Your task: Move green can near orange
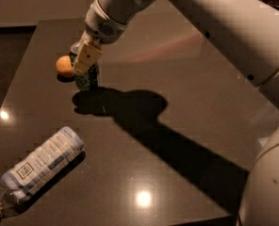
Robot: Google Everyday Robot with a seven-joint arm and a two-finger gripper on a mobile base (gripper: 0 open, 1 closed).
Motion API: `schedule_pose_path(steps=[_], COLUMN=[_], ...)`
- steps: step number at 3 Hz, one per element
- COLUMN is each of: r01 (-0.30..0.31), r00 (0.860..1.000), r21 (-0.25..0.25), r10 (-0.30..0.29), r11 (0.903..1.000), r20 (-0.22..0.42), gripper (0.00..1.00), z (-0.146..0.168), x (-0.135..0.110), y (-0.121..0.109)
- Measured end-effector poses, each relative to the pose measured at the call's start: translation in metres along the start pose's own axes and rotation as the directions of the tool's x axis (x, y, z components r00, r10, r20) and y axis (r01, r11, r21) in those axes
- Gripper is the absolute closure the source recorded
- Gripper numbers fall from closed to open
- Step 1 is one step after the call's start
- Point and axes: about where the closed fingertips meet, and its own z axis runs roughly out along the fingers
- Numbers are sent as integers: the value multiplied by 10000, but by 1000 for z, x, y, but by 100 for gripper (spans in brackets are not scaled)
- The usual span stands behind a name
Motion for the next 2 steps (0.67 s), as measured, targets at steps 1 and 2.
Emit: schedule_pose_path(steps=[1, 2], r01=[34, 5], r00=[9997, 9988], r21=[23, 53], r10=[-33, -2], r11=[10000, 10000], r20=[-254, -490], gripper=[84, 54], z=[11, 23], x=[1, 3], y=[-7, -13])
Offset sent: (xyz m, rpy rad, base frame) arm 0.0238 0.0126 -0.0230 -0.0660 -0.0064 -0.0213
